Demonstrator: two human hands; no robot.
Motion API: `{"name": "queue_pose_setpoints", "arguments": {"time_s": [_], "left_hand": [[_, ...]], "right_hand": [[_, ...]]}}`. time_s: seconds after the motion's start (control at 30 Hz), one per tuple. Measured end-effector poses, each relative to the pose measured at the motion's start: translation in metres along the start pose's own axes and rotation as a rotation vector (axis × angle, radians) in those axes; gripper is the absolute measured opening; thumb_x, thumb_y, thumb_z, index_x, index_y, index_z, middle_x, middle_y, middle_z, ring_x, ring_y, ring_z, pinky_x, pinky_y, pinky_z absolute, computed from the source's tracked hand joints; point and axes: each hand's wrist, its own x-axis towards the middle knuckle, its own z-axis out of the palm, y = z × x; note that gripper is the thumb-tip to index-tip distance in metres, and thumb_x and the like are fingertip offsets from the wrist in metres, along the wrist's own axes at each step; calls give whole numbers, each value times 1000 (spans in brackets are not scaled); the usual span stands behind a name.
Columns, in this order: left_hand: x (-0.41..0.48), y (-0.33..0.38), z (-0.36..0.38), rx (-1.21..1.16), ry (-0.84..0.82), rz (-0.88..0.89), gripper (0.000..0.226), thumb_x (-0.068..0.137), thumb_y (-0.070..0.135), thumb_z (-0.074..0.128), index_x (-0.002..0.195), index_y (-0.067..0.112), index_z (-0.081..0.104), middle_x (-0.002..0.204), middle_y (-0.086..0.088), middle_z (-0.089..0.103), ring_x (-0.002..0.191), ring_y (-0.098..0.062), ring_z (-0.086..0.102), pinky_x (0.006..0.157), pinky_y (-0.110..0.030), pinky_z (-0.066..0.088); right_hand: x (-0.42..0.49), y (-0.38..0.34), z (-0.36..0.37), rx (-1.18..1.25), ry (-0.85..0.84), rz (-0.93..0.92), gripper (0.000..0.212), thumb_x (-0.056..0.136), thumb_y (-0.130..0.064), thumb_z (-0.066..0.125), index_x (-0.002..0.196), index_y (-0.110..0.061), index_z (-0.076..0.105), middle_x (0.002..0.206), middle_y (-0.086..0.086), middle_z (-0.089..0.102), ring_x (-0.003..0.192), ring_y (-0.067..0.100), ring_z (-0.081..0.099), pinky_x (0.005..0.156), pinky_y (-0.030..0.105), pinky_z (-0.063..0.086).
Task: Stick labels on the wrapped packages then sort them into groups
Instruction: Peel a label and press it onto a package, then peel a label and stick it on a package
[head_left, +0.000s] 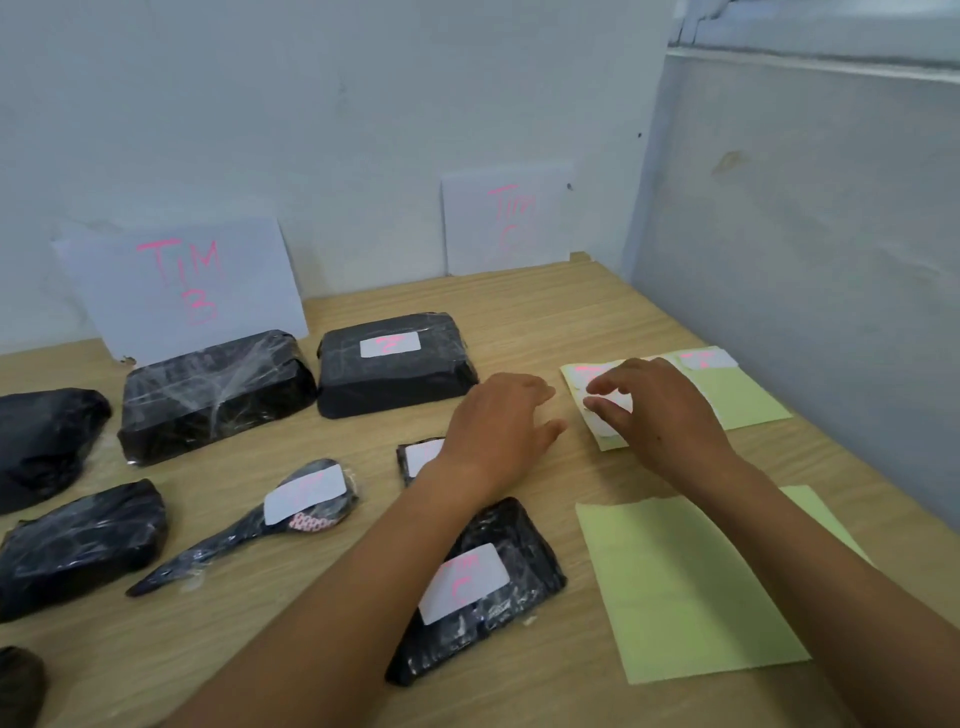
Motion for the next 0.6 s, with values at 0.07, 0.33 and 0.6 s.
{"name": "queue_pose_setpoints", "arguments": {"time_s": [0.07, 0.33, 0.6], "left_hand": [[5, 4, 6, 14, -94, 24, 53, 94, 43, 51, 142, 21, 41, 151, 5, 35, 140, -14, 27, 113, -31, 24], [30, 14, 17, 30, -355, 87, 64, 96, 42, 45, 150, 18, 20, 160, 2, 5, 147, -16, -2, 119, -35, 5], [40, 5, 23, -22, -469, 54, 70, 94, 49, 46, 151, 22, 16, 159, 8, 4, 146, -10, -4, 118, -33, -3]], "right_hand": [[-2, 7, 1, 18, -44, 40, 20, 92, -34, 58, 104, -25, 70, 108, -5, 65, 103, 17, 53, 78, 31, 41], [-9, 25, 3, 134, -150, 28, 13, 89, -23, 62, 90, -19, 75, 95, -4, 69, 86, 14, 59, 72, 28, 39], [-7, 36, 8, 190, -148, 15, 14, 80, -34, 72, 93, -29, 74, 103, -14, 65, 96, 6, 54, 85, 28, 43]]}}
